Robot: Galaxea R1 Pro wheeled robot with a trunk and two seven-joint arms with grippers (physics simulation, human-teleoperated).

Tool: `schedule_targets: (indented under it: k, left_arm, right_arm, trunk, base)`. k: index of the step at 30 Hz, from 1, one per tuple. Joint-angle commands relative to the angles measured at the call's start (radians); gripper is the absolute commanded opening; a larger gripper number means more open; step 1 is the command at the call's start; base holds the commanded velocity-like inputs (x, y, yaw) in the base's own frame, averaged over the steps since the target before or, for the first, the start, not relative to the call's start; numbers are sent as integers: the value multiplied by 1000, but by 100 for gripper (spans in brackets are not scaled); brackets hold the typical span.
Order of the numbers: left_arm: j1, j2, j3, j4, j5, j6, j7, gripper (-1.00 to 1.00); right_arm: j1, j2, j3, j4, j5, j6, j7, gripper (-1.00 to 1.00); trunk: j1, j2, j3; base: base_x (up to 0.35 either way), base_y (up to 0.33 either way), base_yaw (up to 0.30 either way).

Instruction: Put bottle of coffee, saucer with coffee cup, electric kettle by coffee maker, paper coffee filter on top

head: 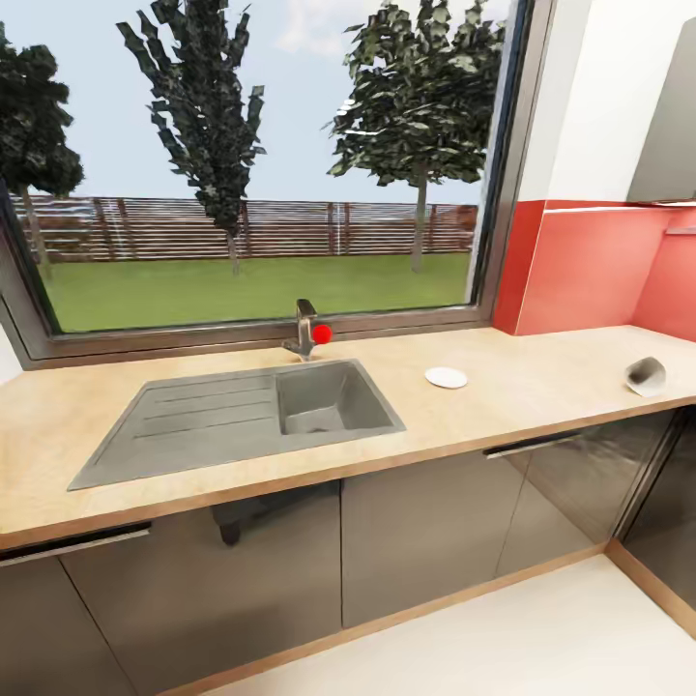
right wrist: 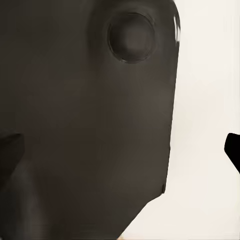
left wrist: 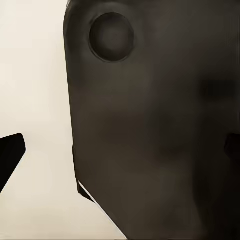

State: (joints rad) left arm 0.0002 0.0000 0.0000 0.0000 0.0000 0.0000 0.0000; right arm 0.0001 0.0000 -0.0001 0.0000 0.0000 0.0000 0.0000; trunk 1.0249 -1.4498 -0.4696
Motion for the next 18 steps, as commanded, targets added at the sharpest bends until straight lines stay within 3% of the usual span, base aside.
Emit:
schedule_targets:
  k: [1, 5, 18]
  left_arm:
    - [6, -6, -1, -6, 6, -6, -3, 100]
    - [9, -25, -1, -28, 8, -9, -3, 100]
    - [9, -25, -1, -33, 8, -9, -3, 100]
  right_arm:
    - [-6, -6, 2, -6, 5, -6, -2, 100]
    - [-29, -25, 2, -10, 5, -10, -2, 100]
    - [-33, -25, 2, -10, 5, -10, -2, 100]
  trunk:
    - [0, 0, 0]
    - [0, 0, 0]
    - [0, 0, 0]
  base:
    - [0, 0, 0]
    - [0, 0, 0]
    - [0, 0, 0]
